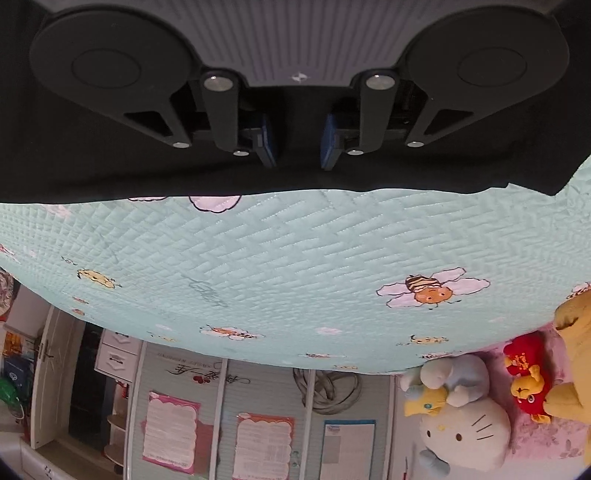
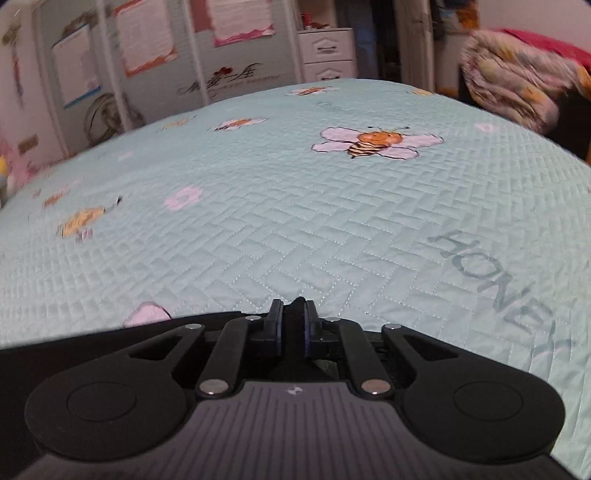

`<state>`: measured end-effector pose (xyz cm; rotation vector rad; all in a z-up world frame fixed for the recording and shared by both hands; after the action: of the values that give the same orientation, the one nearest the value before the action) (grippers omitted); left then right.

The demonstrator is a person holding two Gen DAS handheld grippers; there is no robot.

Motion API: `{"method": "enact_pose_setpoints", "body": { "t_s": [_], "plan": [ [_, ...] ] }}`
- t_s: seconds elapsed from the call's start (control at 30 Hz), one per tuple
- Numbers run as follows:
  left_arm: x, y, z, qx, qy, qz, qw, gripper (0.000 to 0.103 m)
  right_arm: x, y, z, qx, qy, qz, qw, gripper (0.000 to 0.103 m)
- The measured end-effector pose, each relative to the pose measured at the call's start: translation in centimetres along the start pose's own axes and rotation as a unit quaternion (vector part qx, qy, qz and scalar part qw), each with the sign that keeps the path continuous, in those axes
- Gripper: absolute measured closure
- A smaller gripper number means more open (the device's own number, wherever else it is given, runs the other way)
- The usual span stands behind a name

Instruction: Fold clothes

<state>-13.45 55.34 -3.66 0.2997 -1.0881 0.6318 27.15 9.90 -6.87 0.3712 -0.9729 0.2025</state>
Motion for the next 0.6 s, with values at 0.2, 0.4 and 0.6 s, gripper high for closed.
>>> {"method": "enact_pose_setpoints", "body": {
  "t_s": [0.2, 0.4, 0.6],
  "plan": [
    [1.7, 0.3, 1.8, -0.017, -0.018, 0.029, 0.9993, 0.062, 2.0, 0.0, 6.2, -0.126, -0.103, -0.031, 0.986, 0.061],
    [2.6, 1.9, 1.5, -0.084, 0.008, 0.11, 0.9903, 0.059, -2.6, 17.1, 9.2, 0.131, -0.047, -0.001, 0.99, 0.057],
    [0.9, 6.6, -1.1, -0.046, 0.019, 0.143, 0.9885, 0.073, -13.9, 38.7, 11.5, 0.419, 0.162, 0.037, 0.893, 0.067]
  ]
}}
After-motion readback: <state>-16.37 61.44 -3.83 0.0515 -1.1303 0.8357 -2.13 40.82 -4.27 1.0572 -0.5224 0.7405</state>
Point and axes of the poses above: each gripper's, at about its wrist camera, not at the fingertips, and z roughly against the way its jaws point, y to its left, x to its top, the point moved 10 cm from there along -z, roughly the way its jaws point, and after that the axes turned 7 degrees about -y, right-handed, at the moved point
